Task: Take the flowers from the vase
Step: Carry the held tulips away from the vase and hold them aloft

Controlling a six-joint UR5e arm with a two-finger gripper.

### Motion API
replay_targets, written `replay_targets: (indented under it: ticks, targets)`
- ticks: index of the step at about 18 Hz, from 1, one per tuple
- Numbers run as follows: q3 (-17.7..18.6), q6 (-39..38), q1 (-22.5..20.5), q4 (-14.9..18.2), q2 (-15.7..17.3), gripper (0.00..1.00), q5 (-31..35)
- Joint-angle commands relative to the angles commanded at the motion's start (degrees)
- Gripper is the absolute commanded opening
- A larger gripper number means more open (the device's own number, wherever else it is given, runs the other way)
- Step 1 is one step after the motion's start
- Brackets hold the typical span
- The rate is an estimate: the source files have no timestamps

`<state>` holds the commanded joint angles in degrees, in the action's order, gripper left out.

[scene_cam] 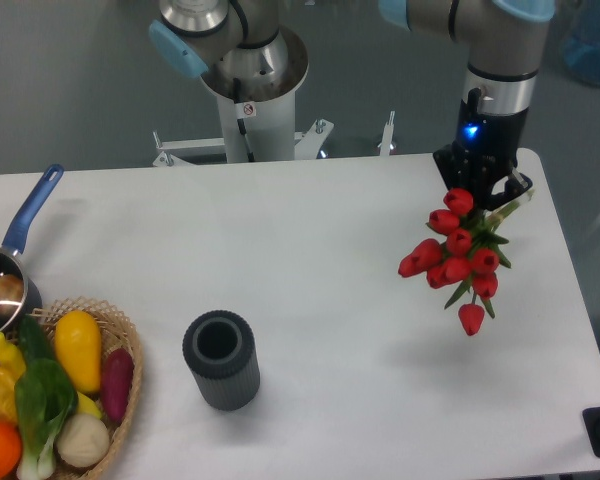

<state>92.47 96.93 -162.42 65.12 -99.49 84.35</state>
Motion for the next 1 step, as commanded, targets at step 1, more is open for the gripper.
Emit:
replay_targets:
  ticks: [1]
  targets:
    - [-0.7, 0.5, 0.3, 1.3, -0.4, 0.06, 1.7]
